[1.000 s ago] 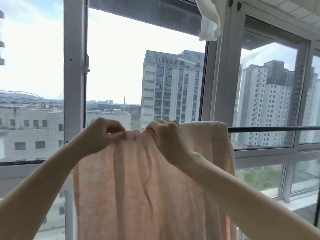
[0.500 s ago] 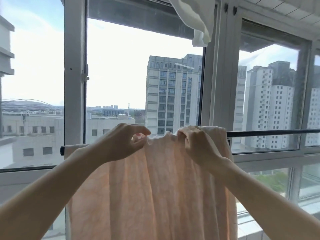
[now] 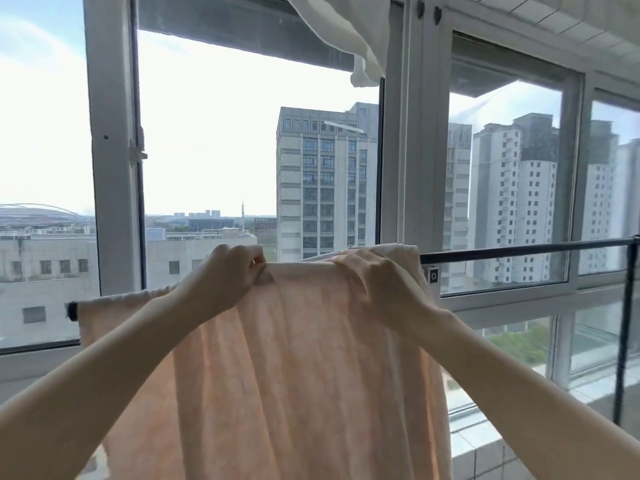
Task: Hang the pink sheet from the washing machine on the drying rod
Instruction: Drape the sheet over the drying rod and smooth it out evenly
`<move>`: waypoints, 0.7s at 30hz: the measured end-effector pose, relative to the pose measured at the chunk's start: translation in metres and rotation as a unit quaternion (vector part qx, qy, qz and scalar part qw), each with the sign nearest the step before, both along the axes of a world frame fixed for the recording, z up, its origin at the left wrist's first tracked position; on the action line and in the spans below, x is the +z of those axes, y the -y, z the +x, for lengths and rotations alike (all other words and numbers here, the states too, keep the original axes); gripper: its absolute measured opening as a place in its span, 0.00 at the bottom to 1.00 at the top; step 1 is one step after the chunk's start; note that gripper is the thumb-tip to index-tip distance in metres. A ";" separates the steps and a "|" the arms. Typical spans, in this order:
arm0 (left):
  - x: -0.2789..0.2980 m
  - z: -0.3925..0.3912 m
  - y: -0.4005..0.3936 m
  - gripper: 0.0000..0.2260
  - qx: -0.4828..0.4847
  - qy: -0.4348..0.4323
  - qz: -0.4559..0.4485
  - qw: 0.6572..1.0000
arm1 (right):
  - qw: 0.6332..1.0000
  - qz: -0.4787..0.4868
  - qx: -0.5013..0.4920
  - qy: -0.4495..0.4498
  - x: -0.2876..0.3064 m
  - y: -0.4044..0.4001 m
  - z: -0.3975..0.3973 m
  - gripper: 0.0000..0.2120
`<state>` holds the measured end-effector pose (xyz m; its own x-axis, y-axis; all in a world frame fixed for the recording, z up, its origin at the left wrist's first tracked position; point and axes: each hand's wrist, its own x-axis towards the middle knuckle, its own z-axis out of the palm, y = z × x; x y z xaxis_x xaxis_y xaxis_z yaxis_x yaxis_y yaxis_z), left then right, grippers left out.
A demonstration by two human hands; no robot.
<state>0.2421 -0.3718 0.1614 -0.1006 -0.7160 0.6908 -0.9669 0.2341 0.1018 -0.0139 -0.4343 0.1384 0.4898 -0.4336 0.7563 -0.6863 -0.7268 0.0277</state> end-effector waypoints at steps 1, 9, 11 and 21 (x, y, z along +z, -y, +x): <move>0.002 0.005 -0.001 0.06 0.017 0.001 0.020 1.000 | 0.999 -0.018 -0.017 0.023 -0.001 -0.002 -0.005 0.18; 0.020 -0.028 0.005 0.11 -0.070 0.019 0.069 0.995 | 0.950 0.147 -0.115 0.249 -0.004 0.014 -0.051 0.13; 0.022 -0.047 0.014 0.13 -0.105 0.018 0.040 0.994 | 0.930 0.203 -0.109 0.285 -0.004 0.014 -0.051 0.16; 0.010 -0.059 0.047 0.07 -0.140 -0.054 -0.004 0.989 | 0.871 0.342 -0.069 0.346 0.006 0.019 -0.045 0.16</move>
